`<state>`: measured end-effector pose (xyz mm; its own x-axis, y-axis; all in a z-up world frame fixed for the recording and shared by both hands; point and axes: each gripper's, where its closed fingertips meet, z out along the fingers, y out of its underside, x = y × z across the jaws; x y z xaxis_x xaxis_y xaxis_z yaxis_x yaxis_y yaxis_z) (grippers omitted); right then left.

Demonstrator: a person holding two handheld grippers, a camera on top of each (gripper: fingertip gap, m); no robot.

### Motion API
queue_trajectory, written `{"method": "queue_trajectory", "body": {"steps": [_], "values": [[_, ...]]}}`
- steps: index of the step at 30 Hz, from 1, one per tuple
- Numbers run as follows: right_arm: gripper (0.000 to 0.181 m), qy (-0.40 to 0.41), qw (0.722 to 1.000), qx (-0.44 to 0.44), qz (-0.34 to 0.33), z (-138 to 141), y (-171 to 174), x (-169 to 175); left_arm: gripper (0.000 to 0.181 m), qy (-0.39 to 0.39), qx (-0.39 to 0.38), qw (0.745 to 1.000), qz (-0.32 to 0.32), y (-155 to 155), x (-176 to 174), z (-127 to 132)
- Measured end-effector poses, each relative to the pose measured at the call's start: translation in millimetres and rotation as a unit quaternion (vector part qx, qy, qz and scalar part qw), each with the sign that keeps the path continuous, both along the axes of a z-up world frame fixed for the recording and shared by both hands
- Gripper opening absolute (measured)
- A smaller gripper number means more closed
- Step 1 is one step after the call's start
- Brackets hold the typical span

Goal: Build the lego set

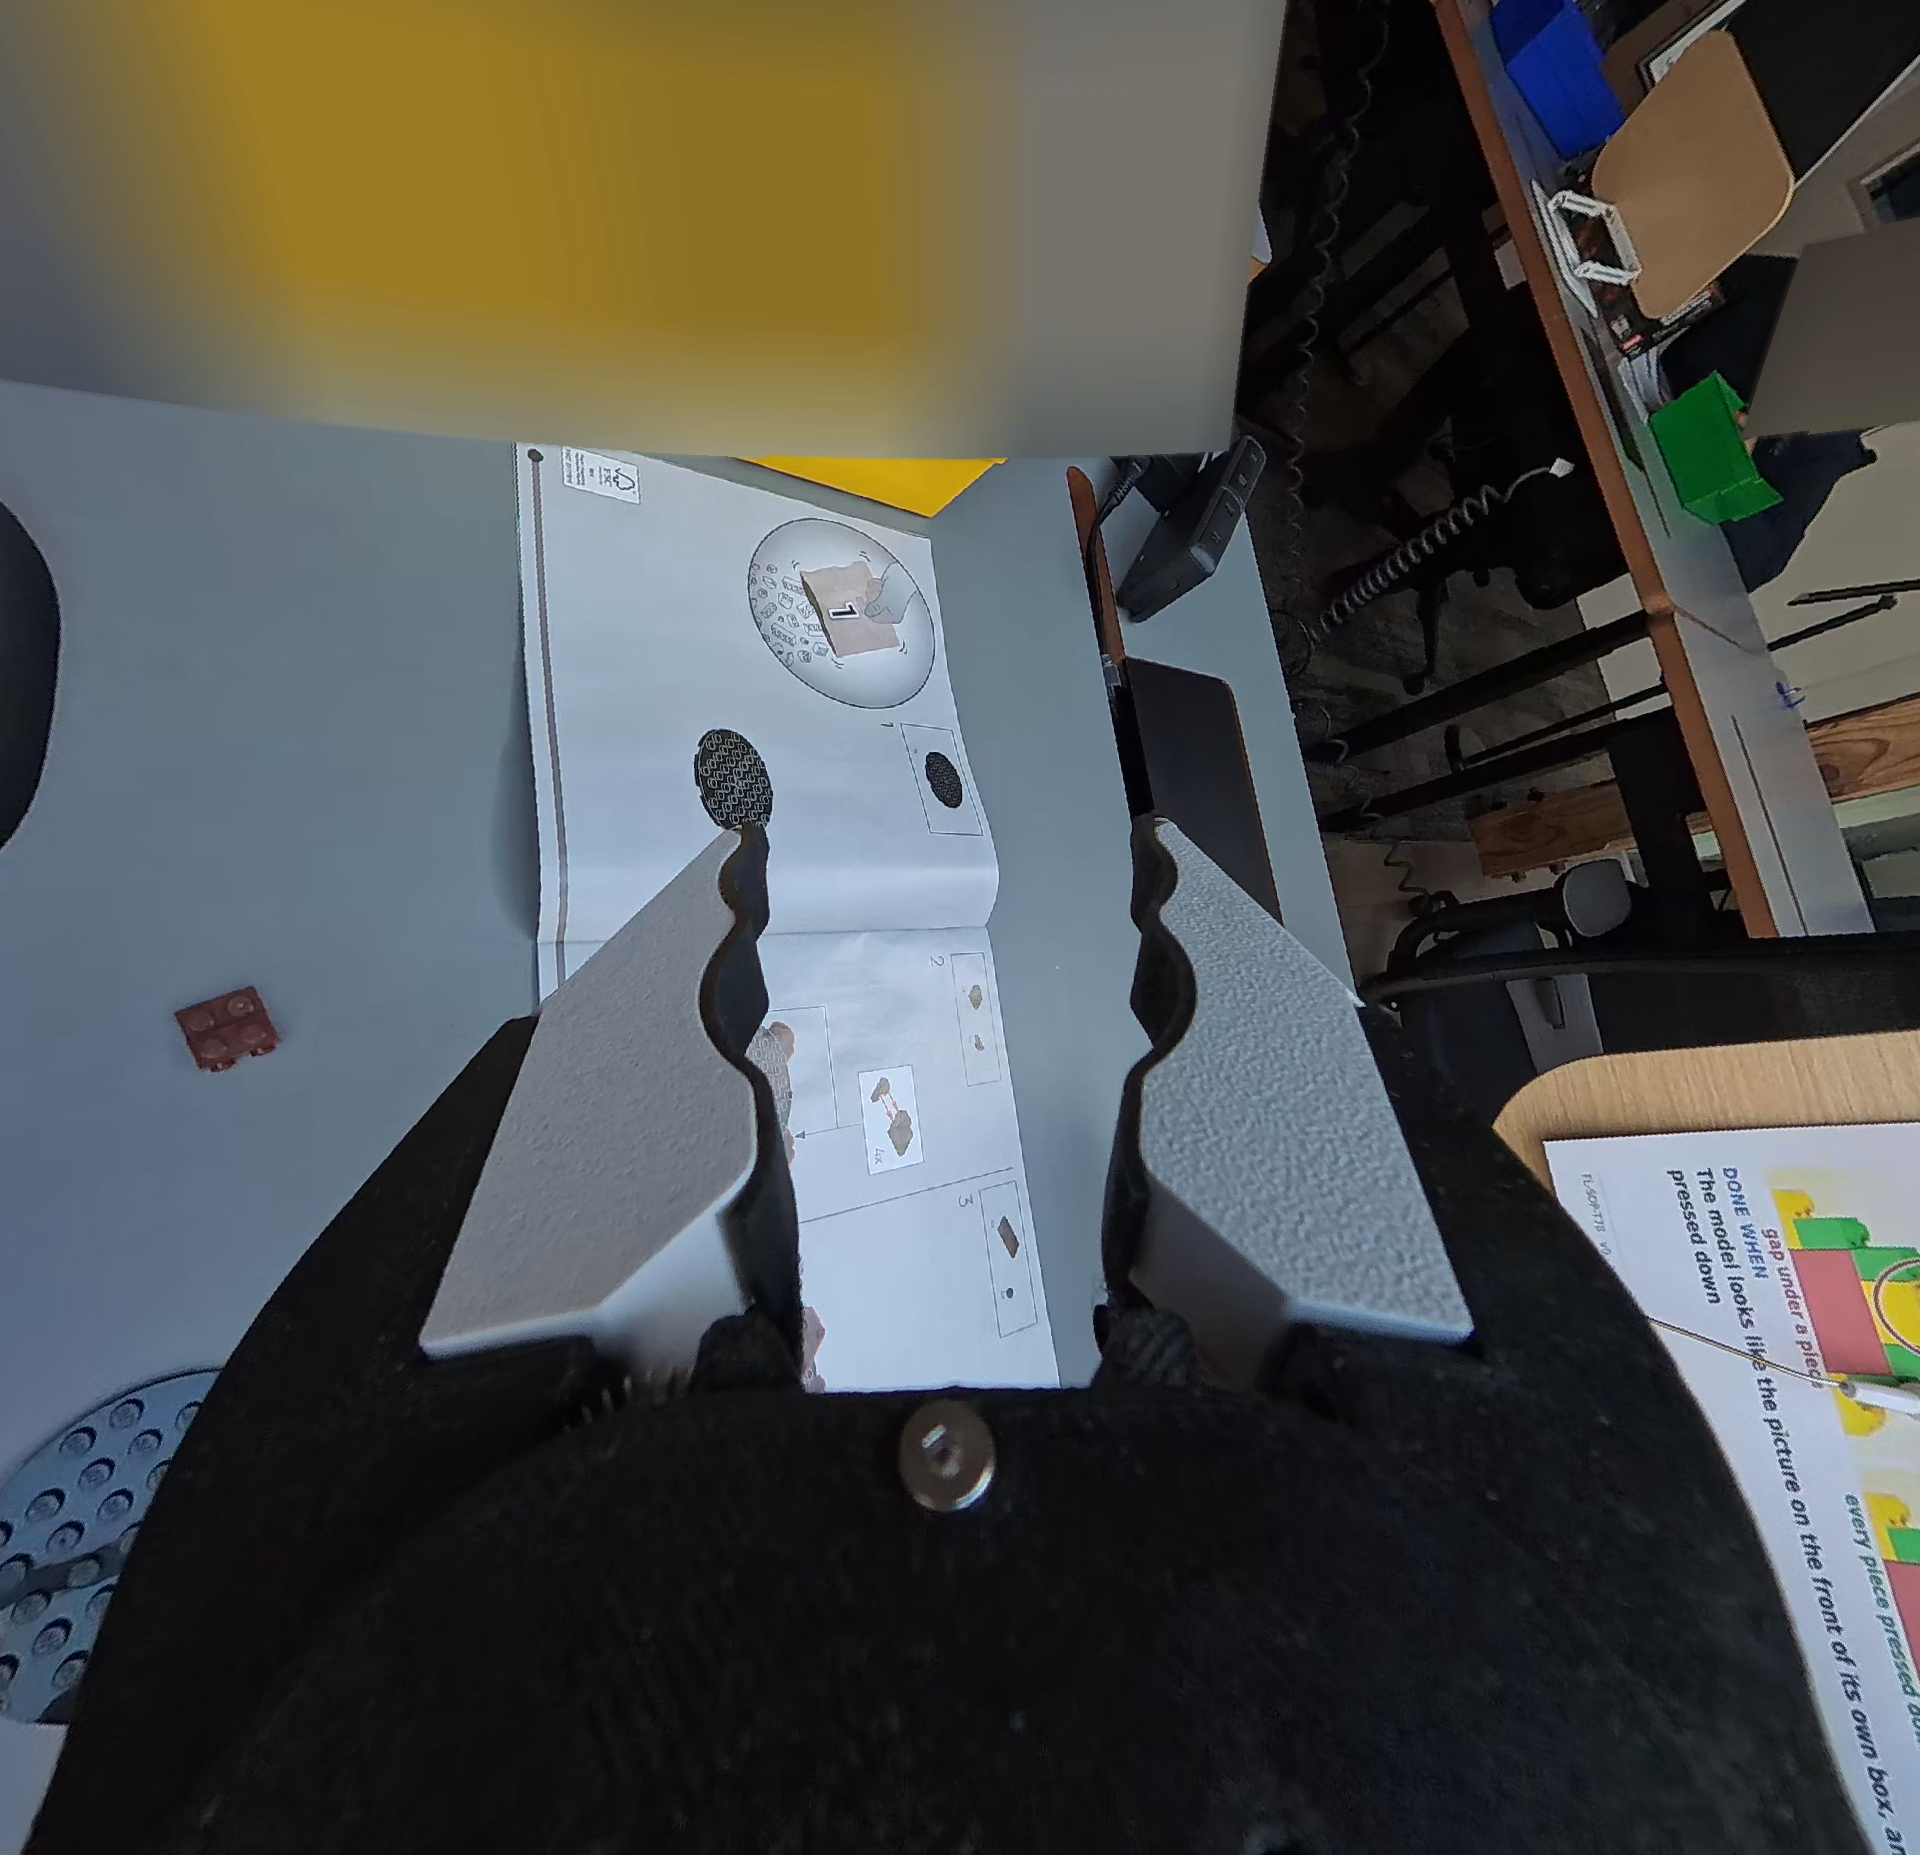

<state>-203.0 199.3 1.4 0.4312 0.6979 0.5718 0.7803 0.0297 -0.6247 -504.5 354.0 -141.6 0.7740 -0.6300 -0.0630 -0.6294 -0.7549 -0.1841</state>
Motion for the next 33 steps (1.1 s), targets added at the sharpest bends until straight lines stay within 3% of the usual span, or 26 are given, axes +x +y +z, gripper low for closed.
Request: {"method": "queue_trajectory", "body": {"steps": [7,13,17,20,24,28,30,33], "values": [[0.071,-0.002,1.0,0.002,-0.001,0.6,0.4,0.9,0.006,-0.014,-0.006,1.0,0.011,-10.5,3.9,12.7],[0.071,-0.004,1.0,0.004,-0.002,0.9,0.2,1.2,0.029,-0.085,-0.028,0.996,-0.008,-19.3,31.5,18.3],[0.071,-0.005,1.0,0.006,-0.002,2.5,-0.4,1.7,0.025,-0.034,-0.056,0.998,-0.019,-28.5,20.2,3.9],[0.071,-0.003,1.0,0.007,-0.002,3.4,-0.1,2.5,0.018,-0.036,-0.05,0.998,-0.023,-28.6,20.9,7.8],[0.071,-0.004,1.0,0.009,-0.002,3.8,0.2,2.8,0.023,-0.093,0.041,0.994,-0.03,-4.2,37.3,38.1],[0.071,-0.004,1.0,0.009,-0.001,4.0,-0.4,2.2,0.031,-0.105,0.184,0.971,-0.11,15.2,55.1,78.6],[0.071,-0.004,1.0,0.009,0.0,3.9,-0.5,2.1,0.048,-0.106,0.255,0.943,-0.189,14.7,73.7,93.8],[0.071,-0.005,1.0,0.008,0.002,3.8,-1.0,1.8,0.053,-0.087,0.363,0.877,-0.303,8.0,100.9,103.3]]}}
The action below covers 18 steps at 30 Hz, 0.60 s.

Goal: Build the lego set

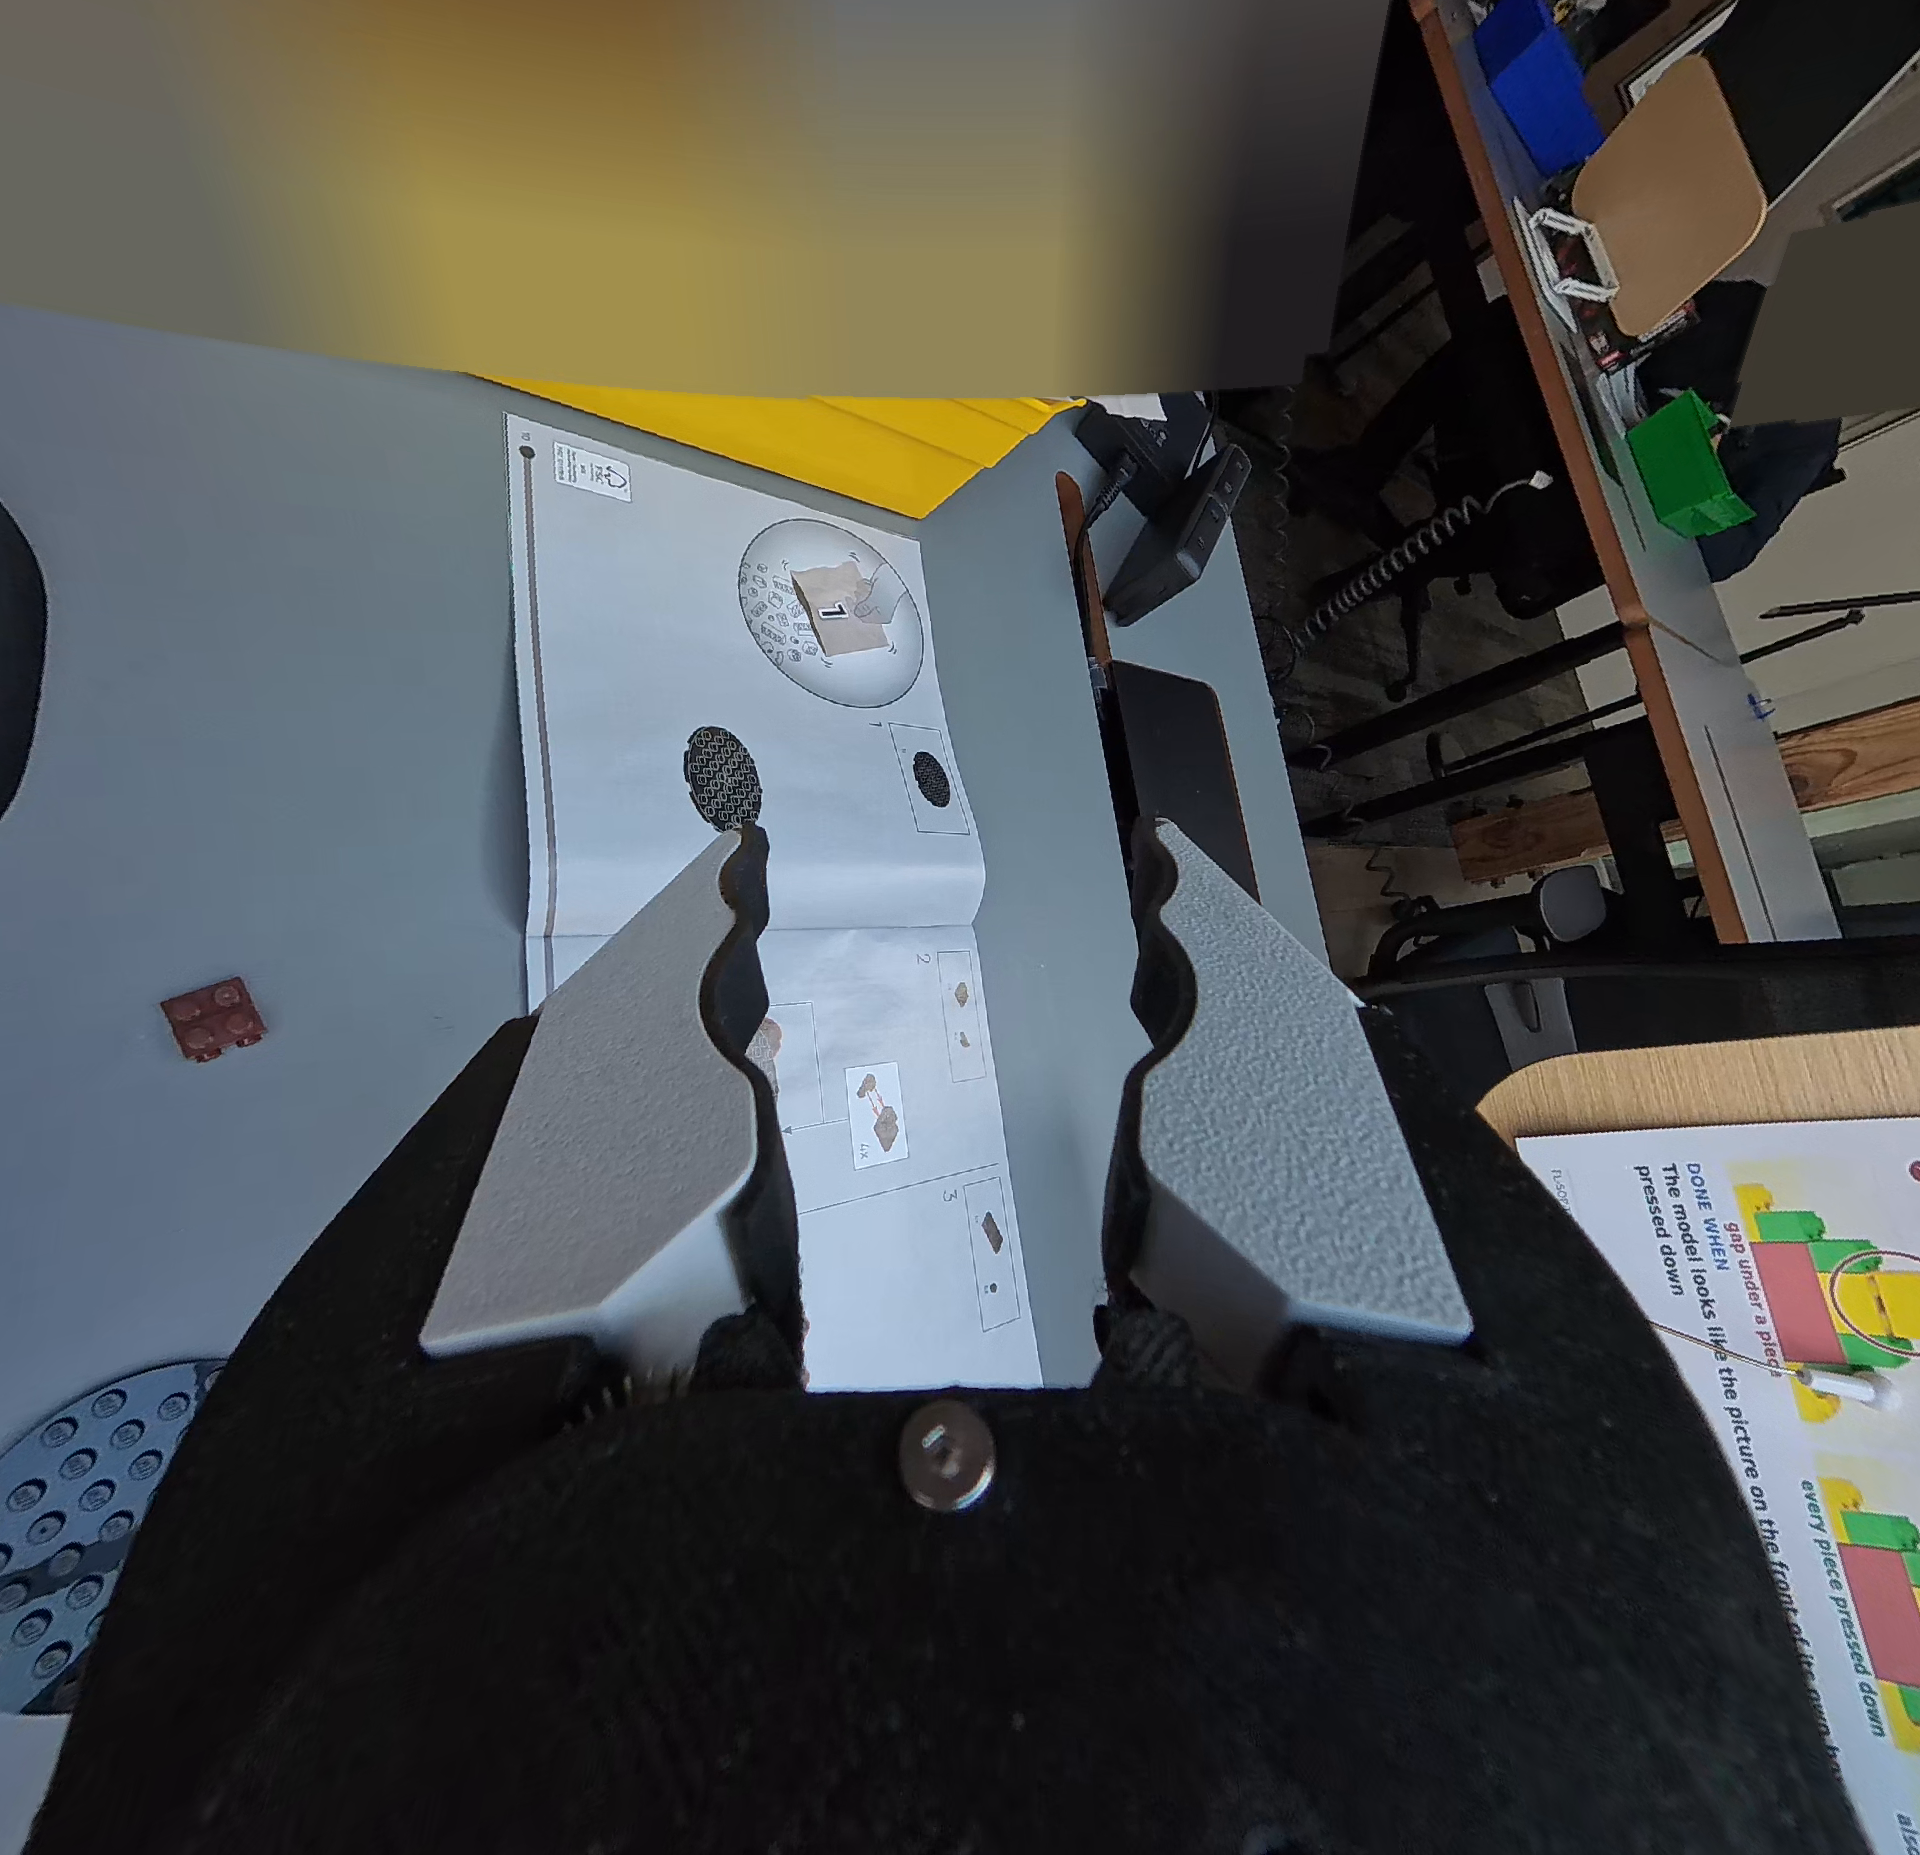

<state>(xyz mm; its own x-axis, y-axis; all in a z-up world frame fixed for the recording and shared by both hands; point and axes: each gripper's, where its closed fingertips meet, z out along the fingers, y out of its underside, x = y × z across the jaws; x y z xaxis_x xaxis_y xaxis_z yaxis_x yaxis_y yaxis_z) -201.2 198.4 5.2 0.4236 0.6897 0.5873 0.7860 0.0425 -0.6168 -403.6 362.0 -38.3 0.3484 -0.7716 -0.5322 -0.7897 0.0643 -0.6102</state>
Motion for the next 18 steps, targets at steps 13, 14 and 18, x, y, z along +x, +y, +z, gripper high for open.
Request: {"method": "queue_trajectory", "body": {"steps": [13,14,18], "values": [[0.071,0.009,1.0,-0.005,0.008,3.4,-4.5,0.8,0.043,0.184,0.036,0.962,-0.199,-12.9,37.3,-7.8],[0.071,0.006,1.0,-0.007,0.007,2.0,-4.3,1.7,0.039,0.199,0.011,0.957,-0.209,-15.1,36.6,-14.0],[0.071,0.008,1.0,-0.01,0.011,2.2,-5.4,1.6,0.017,0.256,-0.031,0.945,-0.2,-9.2,24.7,-27.2]]}}
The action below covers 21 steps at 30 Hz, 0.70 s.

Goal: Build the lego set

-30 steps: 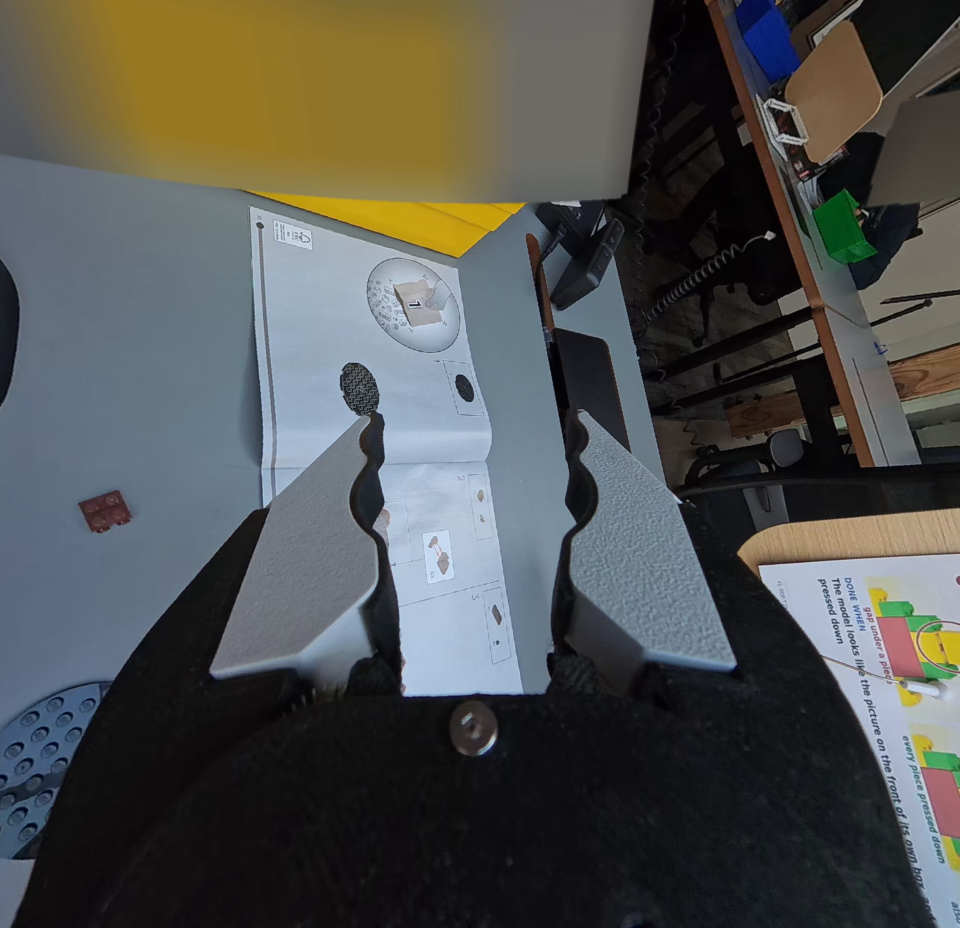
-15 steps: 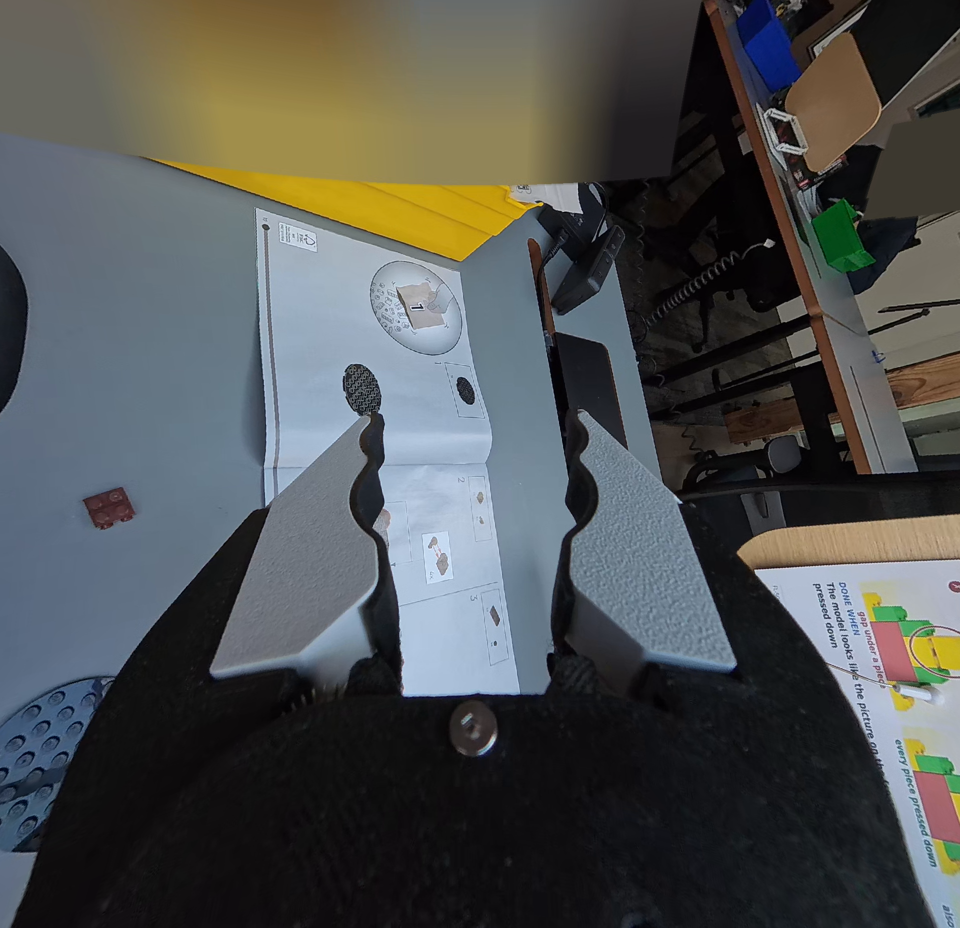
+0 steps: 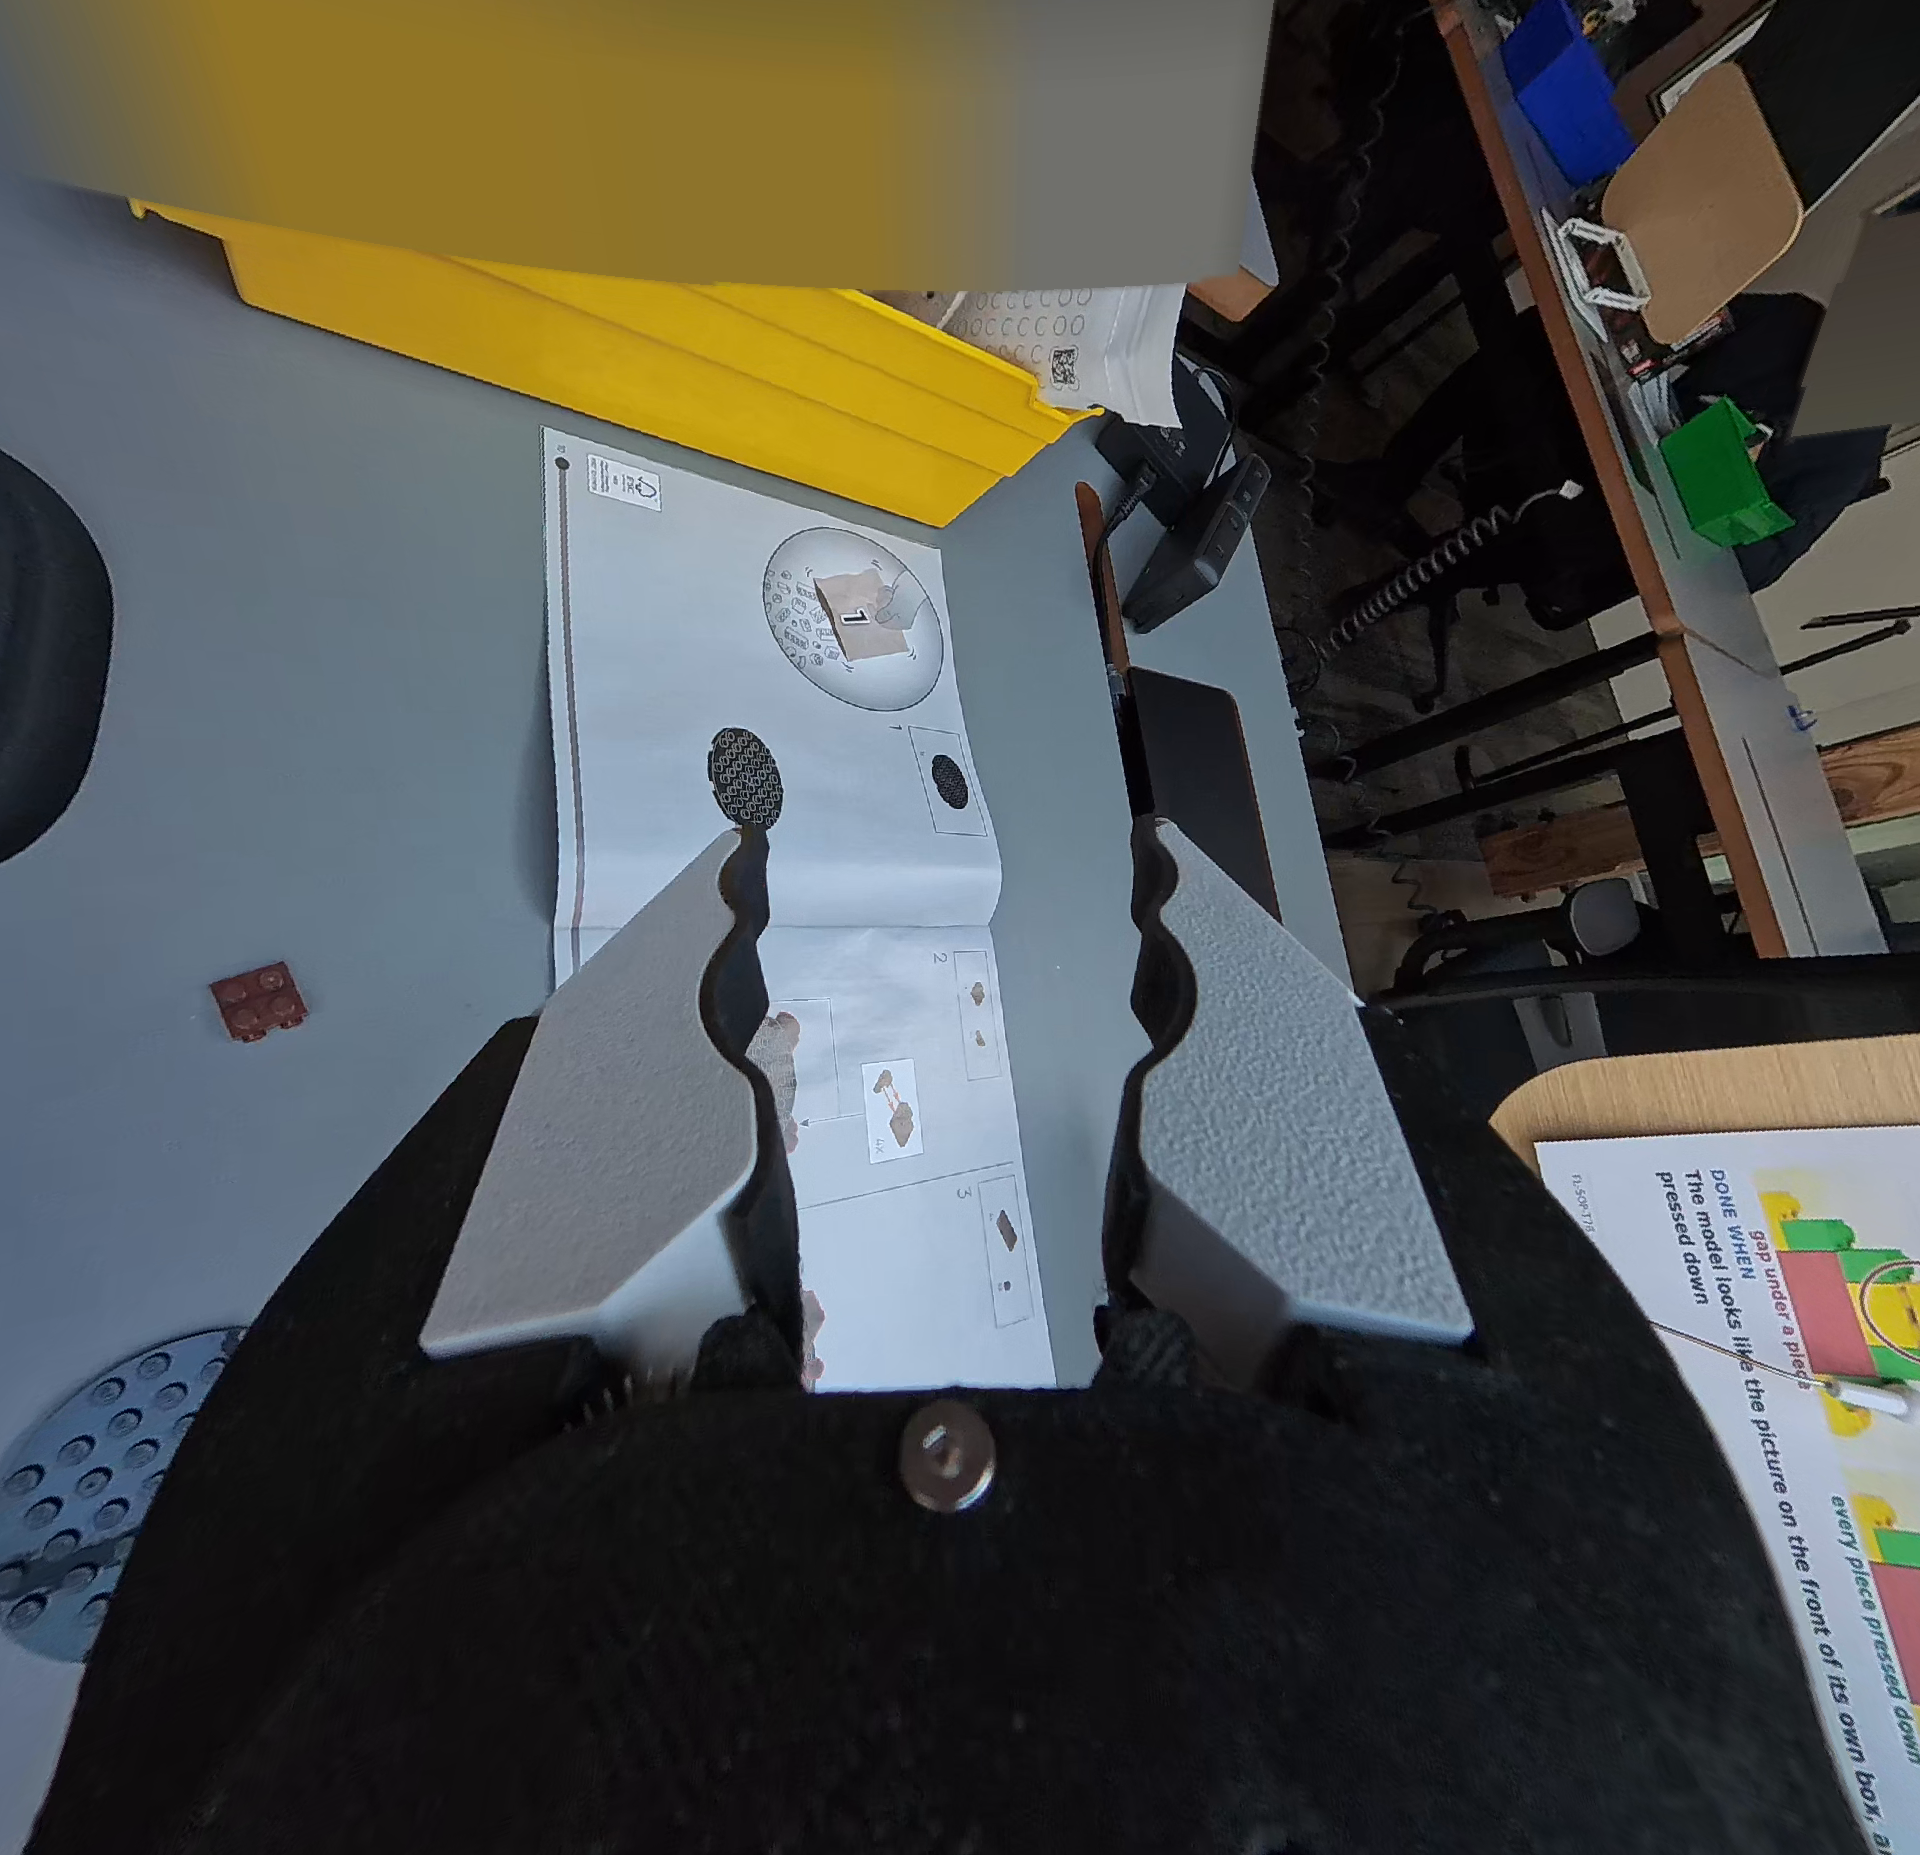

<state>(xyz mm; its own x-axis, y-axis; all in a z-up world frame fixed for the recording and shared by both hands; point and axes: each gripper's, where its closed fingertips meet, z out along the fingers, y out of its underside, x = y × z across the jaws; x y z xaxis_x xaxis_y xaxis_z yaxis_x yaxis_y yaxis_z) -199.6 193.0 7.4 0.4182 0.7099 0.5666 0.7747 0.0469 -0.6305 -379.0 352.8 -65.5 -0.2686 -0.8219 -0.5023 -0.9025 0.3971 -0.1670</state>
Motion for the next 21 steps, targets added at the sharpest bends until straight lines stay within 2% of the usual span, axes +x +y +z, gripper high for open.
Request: {"method": "queue_trajectory", "body": {"steps": [3,8,10,21], "values": [[0.071,0.012,1.0,-0.004,0.004,1.5,-0.7,-1.6,0.012,-0.004,0.016,1.0,0.012,1.3,-7.8,13.8],[0.071,0.011,1.0,-0.006,0.003,1.0,-1.0,-1.5,0.01,-0.048,0.029,0.998,0.018,-8.5,-21.7,59.7],[0.071,0.012,1.0,-0.006,0.004,1.8,-1.7,-2.6,0.01,-0.06,0.027,0.998,0.016,-12.5,-22.2,68.5],[0.071,0.01,1.0,-0.004,0.006,3.9,-4.5,-1.6,0.009,-0.031,0.029,0.997,0.062,2.1,-31.4,43.6]]}}
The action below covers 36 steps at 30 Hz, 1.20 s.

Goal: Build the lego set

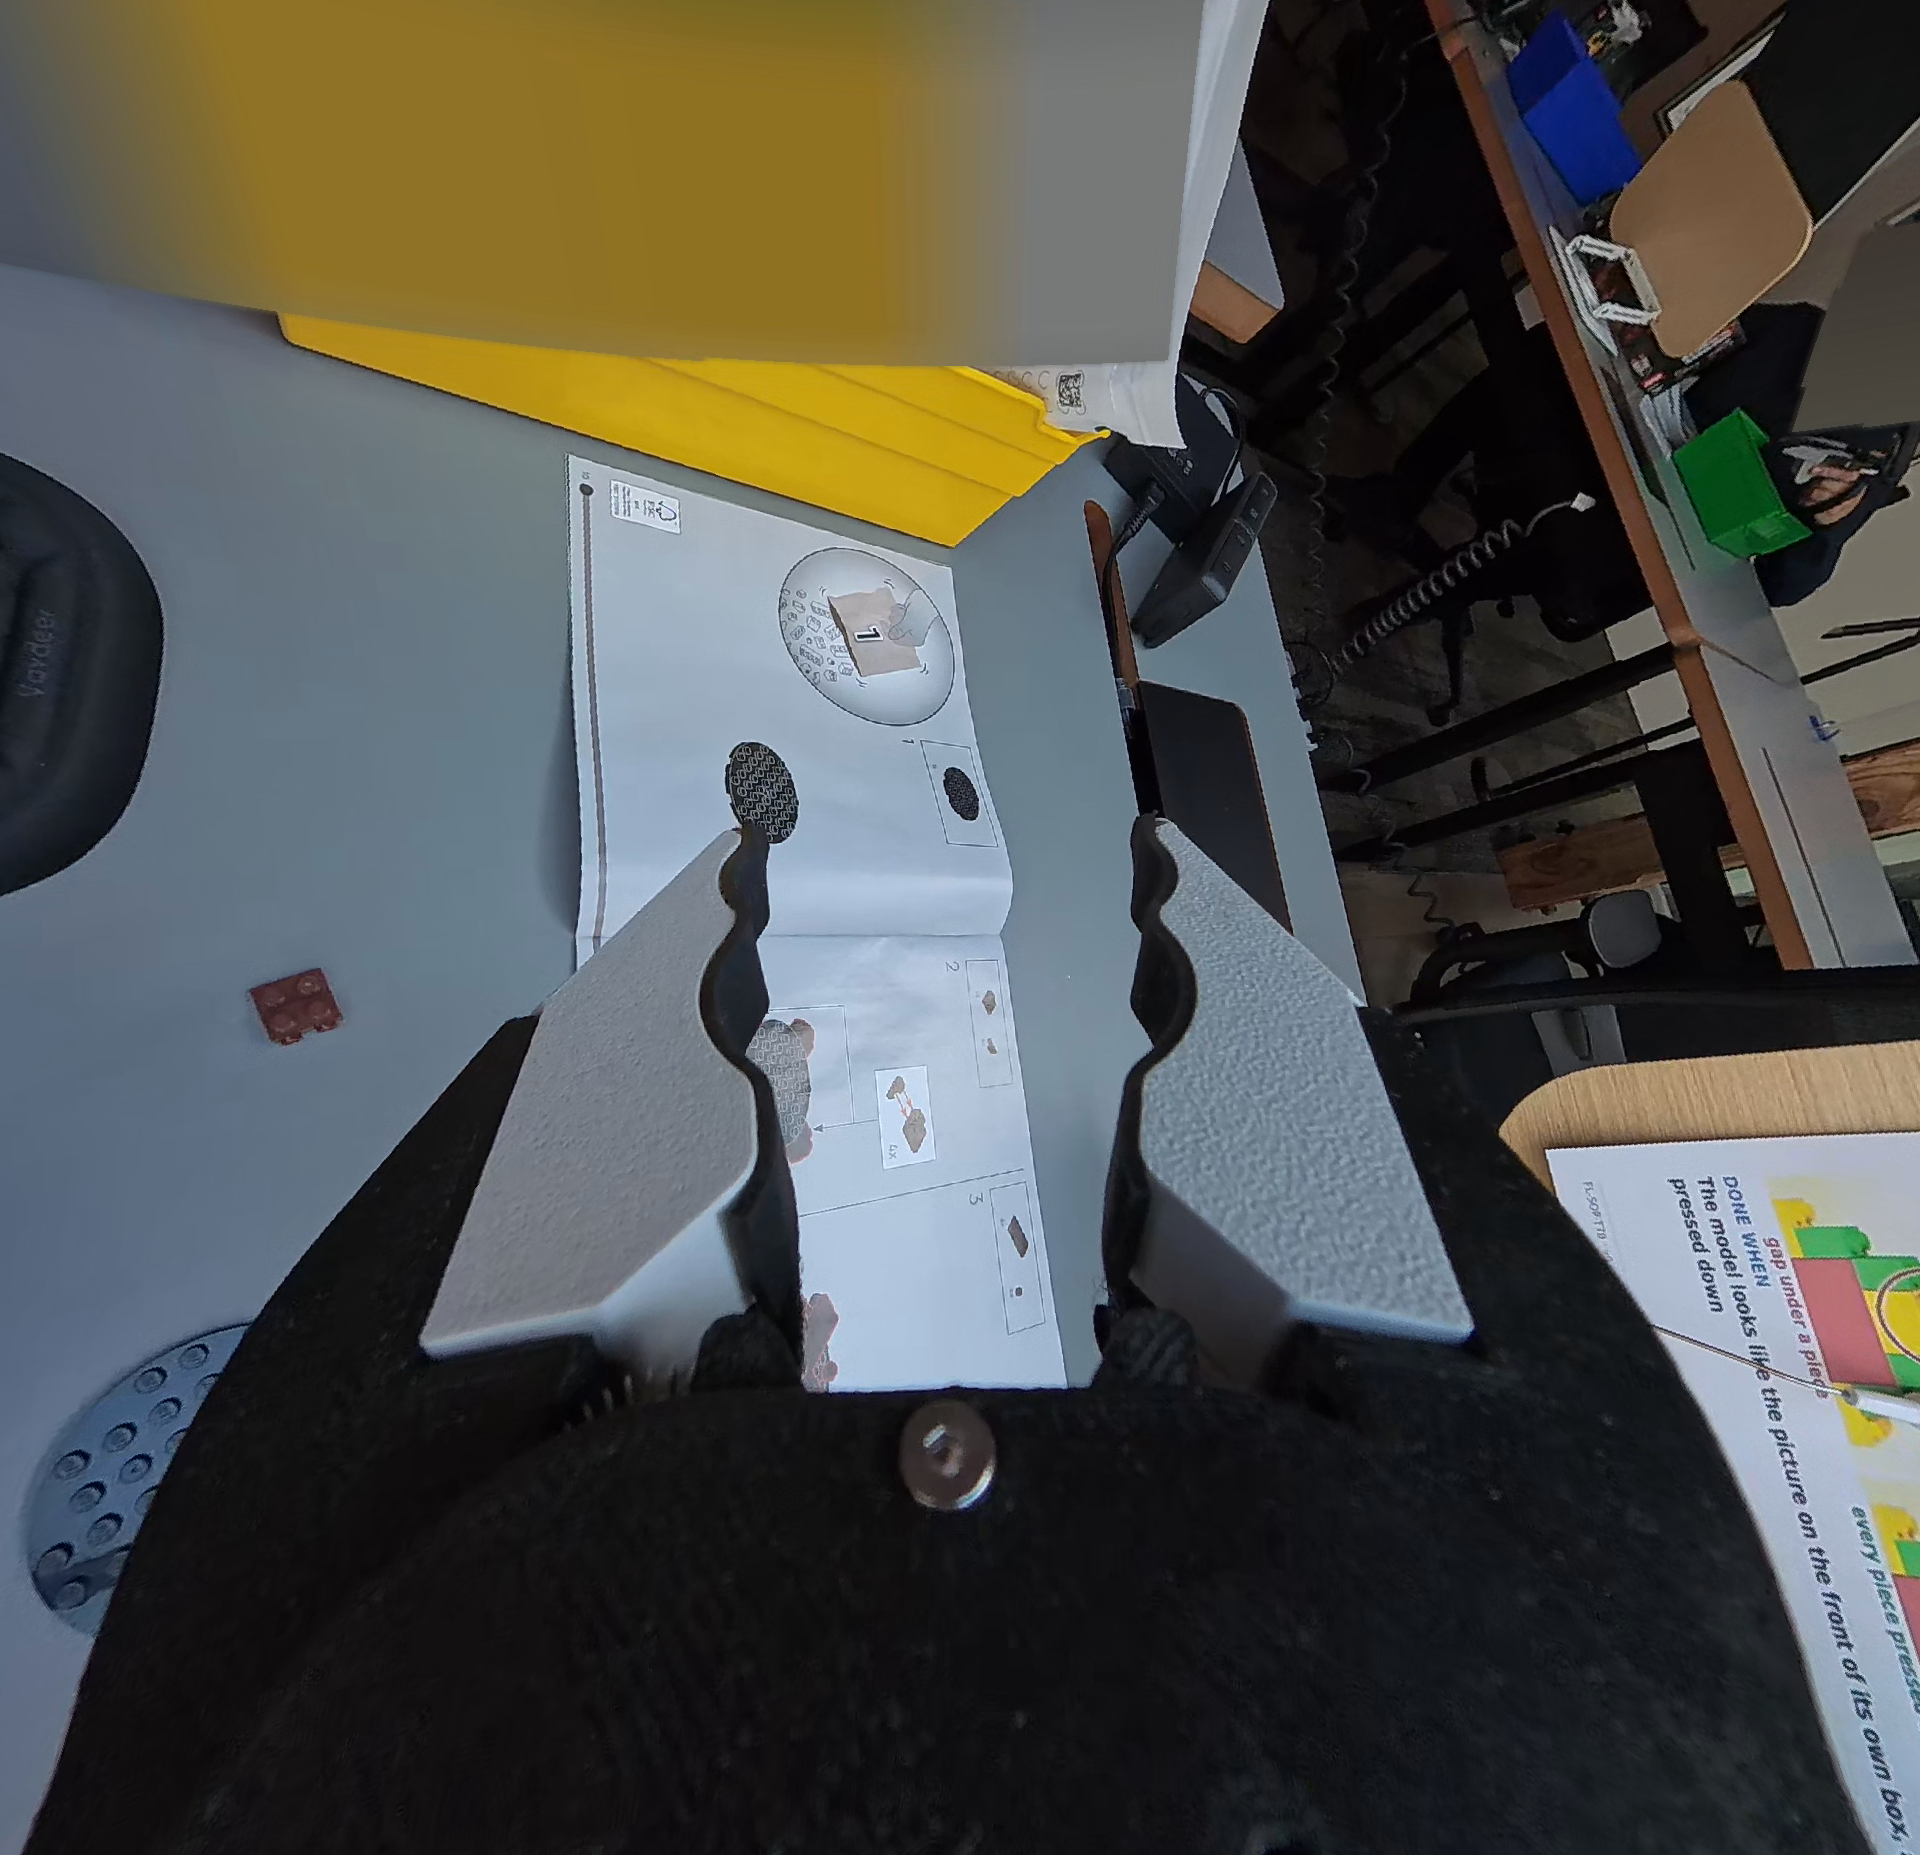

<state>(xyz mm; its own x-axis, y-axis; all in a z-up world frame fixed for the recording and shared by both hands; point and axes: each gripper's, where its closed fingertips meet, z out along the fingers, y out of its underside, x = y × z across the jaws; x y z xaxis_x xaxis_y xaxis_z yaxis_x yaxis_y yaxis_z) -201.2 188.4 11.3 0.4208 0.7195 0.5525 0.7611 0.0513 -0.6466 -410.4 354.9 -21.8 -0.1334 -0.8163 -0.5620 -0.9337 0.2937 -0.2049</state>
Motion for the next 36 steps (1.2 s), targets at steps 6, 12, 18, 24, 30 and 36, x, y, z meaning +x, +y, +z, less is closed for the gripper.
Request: {"method": "queue_trajectory", "body": {"steps": [6,12,18,24,30,36], "values": [[0.071,-0.008,1.0,-0.003,0.001,-2.7,-1.0,0.4,0.009,0.032,-0.023,0.999,-0.003,-0.9,3.6,-22.2],[0.071,-0.001,1.0,-0.001,0.005,0.9,-2.9,-0.4,0.009,0.073,-0.058,0.996,-0.006,-1.4,9.7,-41.8],[0.071,-0.009,1.0,-0.004,0.006,-2.5,-3.3,-0.9,0.01,0.075,-0.065,0.995,-0.02,3.5,23.1,-42.8],[0.071,-0.005,1.0,0.0,0.005,1.1,-3.5,1.6,0.028,0.046,-0.073,0.996,-0.01,1.6,29.4,-38.4],[0.071,-0.012,1.0,-0.002,0.002,-2.1,-2.2,2.7,0.022,-0.003,0.018,1.0,0.017,10.5,25.0,-13.9],[0.071,-0.013,1.0,0.002,0.001,0.5,-2.6,4.2,0.019,-0.09,0.035,0.991,0.092,14.4,14.9,-1.9]]}}
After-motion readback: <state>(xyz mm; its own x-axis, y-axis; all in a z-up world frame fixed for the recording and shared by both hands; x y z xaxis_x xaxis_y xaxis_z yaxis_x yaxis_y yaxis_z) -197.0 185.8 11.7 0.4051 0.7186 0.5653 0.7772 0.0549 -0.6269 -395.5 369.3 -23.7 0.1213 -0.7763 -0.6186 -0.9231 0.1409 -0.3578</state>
